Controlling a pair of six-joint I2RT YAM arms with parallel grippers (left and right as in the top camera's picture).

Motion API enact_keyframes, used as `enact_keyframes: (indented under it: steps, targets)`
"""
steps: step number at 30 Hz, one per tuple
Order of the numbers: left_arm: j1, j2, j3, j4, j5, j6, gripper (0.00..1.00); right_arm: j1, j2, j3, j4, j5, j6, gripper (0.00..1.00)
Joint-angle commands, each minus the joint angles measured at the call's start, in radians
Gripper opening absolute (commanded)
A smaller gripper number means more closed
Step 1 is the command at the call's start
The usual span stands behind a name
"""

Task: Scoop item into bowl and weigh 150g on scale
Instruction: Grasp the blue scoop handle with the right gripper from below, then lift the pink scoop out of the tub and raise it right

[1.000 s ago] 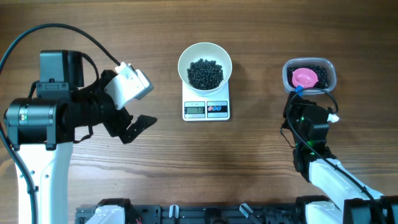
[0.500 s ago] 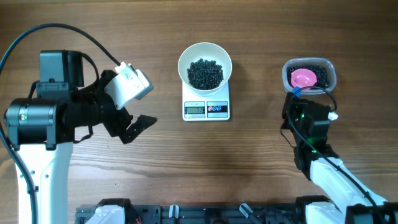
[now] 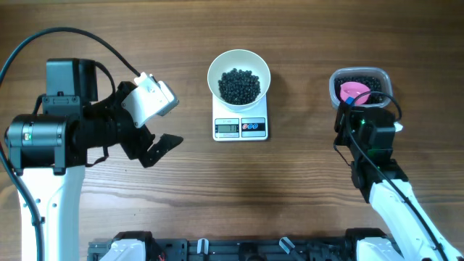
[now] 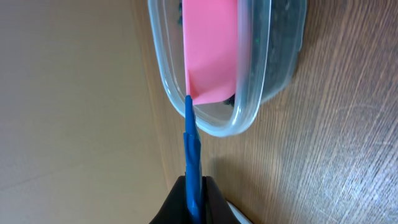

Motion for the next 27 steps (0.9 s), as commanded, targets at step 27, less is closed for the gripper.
enact_keyframes:
  steps: [27]
  targets:
    - [0.007,-0.003,0.014,-0.001,0.000,0.016,1.00,-0.197,-0.014,0.460,-0.556,-0.279,-0.498,0.04]
